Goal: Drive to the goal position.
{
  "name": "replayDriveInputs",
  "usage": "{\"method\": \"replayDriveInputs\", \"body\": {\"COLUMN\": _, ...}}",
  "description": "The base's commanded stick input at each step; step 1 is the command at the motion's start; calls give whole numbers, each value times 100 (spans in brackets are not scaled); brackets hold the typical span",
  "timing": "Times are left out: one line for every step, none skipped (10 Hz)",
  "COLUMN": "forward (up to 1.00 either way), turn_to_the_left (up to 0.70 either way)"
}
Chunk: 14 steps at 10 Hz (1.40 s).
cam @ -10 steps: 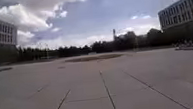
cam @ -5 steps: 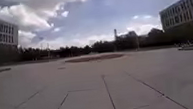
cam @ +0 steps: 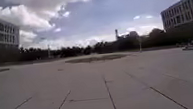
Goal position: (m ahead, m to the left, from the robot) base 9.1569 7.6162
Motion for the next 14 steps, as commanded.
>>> {"method": "replayDriveInputs", "body": {"forward": 70, "turn_to_the_left": 0}}
{"method": "replayDriveInputs", "body": {"forward": 70, "turn_to_the_left": 0}}
{"method": "replayDriveInputs", "body": {"forward": 70, "turn_to_the_left": 0}}
{"method": "replayDriveInputs", "body": {"forward": 70, "turn_to_the_left": 0}}
{"method": "replayDriveInputs", "body": {"forward": 70, "turn_to_the_left": 0}}
{"method": "replayDriveInputs", "body": {"forward": 70, "turn_to_the_left": 0}}
{"method": "replayDriveInputs", "body": {"forward": 70, "turn_to_the_left": 0}}
{"method": "replayDriveInputs", "body": {"forward": 70, "turn_to_the_left": 0}}
{"method": "replayDriveInputs", "body": {"forward": 70, "turn_to_the_left": 0}}
{"method": "replayDriveInputs", "body": {"forward": 70, "turn_to_the_left": 0}}
{"method": "replayDriveInputs", "body": {"forward": 70, "turn_to_the_left": 0}}
{"method": "replayDriveInputs", "body": {"forward": 70, "turn_to_the_left": 0}}
{"method": "replayDriveInputs", "body": {"forward": 70, "turn_to_the_left": 0}}
{"method": "replayDriveInputs", "body": {"forward": 70, "turn_to_the_left": 0}}
